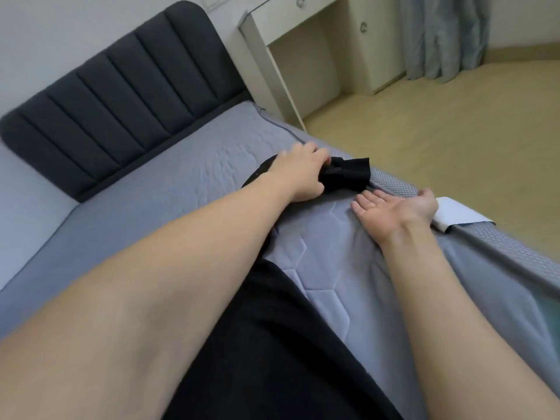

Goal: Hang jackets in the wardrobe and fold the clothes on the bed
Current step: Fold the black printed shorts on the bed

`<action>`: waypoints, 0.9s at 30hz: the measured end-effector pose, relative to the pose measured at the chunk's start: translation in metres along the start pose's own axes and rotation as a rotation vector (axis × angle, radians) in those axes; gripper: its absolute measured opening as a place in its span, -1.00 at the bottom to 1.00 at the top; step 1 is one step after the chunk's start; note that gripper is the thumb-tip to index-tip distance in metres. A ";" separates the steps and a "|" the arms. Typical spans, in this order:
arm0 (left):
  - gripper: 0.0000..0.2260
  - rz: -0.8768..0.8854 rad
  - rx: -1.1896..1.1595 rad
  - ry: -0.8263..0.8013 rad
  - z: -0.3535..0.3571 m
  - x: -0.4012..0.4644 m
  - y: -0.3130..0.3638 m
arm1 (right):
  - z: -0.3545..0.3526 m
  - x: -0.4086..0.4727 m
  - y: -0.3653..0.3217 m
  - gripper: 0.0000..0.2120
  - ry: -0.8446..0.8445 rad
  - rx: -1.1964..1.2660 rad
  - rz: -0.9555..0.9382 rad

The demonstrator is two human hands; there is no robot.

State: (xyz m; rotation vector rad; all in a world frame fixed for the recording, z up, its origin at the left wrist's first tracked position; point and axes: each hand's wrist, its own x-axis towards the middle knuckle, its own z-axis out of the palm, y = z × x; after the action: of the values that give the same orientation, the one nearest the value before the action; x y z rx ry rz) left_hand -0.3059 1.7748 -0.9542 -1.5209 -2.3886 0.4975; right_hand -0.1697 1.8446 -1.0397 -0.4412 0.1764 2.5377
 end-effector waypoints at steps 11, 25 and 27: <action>-0.75 -0.660 -0.855 0.251 0.031 0.029 0.009 | -0.003 0.006 0.044 -0.54 -0.156 -0.662 -0.167; -0.72 -1.542 -1.800 1.185 -0.010 -0.270 -0.196 | 0.018 -0.019 0.209 -0.08 -0.656 -2.684 -0.597; -0.70 -1.641 -1.784 1.258 0.017 -0.327 -0.207 | 0.022 -0.022 0.231 -0.08 -0.659 -2.780 -0.800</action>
State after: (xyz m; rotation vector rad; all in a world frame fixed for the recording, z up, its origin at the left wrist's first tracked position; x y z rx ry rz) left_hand -0.3466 1.3939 -0.8952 0.6129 -1.5003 -2.2982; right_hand -0.2841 1.6445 -1.0043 -0.2339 -2.8365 0.3051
